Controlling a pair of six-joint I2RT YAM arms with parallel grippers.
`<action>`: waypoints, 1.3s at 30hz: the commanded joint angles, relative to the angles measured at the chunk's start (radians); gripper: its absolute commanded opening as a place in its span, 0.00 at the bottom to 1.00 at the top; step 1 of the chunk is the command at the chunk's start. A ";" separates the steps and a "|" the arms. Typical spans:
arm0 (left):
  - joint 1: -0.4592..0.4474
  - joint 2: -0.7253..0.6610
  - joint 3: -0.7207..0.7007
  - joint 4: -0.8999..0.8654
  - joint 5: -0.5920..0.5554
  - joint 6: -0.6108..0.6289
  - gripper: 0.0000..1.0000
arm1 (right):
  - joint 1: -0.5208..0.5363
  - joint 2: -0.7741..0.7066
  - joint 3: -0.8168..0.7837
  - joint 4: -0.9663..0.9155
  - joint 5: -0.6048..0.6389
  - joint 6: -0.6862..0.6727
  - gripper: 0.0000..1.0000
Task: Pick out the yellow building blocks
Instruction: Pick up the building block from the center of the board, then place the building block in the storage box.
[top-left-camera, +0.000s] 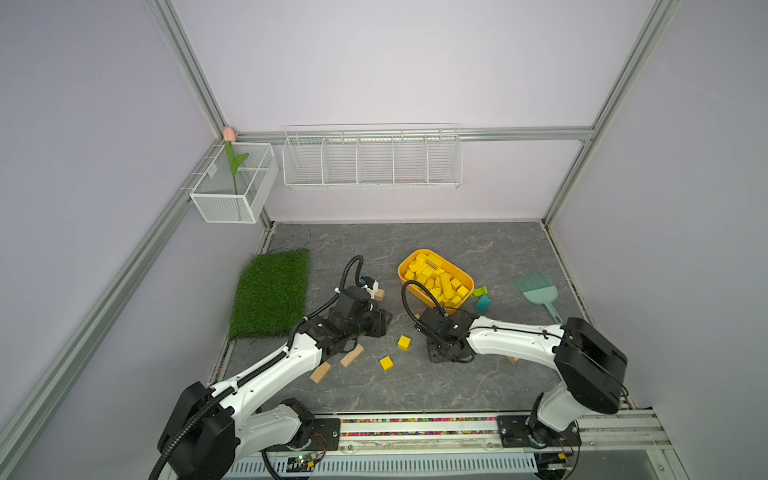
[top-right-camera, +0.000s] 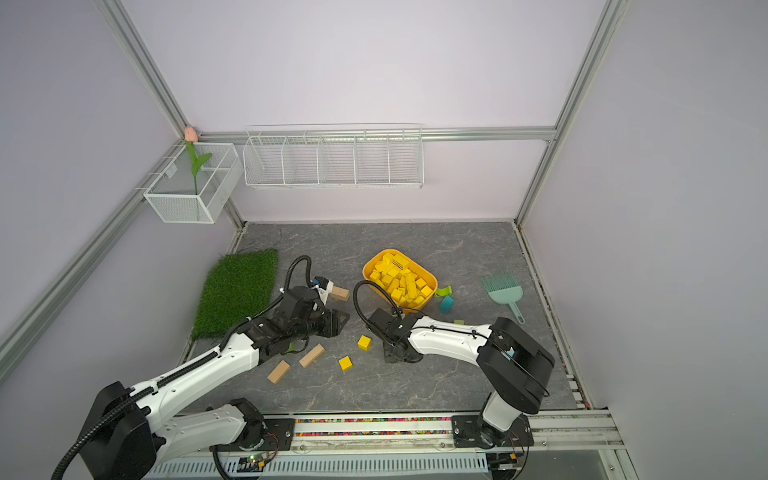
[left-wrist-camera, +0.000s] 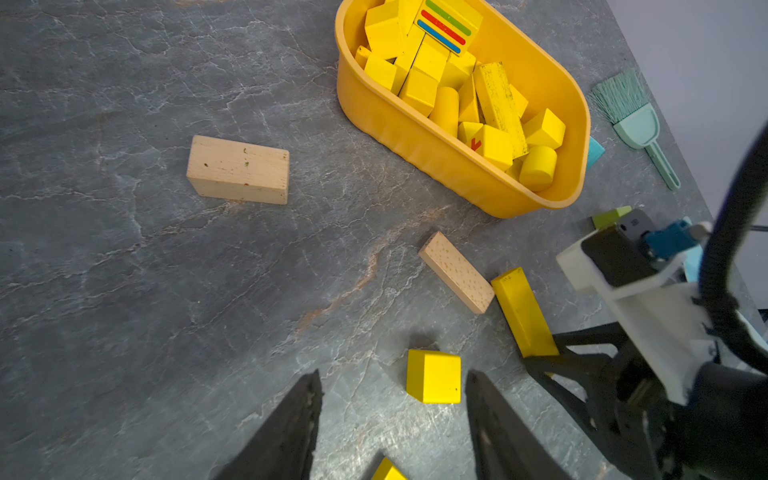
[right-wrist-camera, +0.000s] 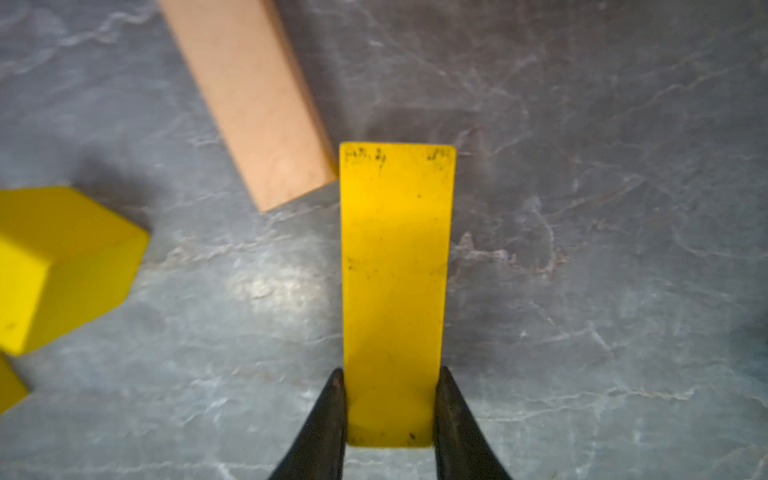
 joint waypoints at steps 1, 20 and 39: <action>0.009 0.008 0.018 0.009 0.010 -0.017 0.58 | -0.003 -0.087 0.061 -0.054 0.046 -0.094 0.17; 0.035 0.052 0.026 0.029 0.052 -0.019 0.58 | -0.276 0.047 0.450 -0.162 0.032 -0.665 0.16; 0.046 0.091 0.043 0.019 0.077 -0.014 0.58 | -0.376 0.445 0.831 -0.264 0.067 -0.848 0.16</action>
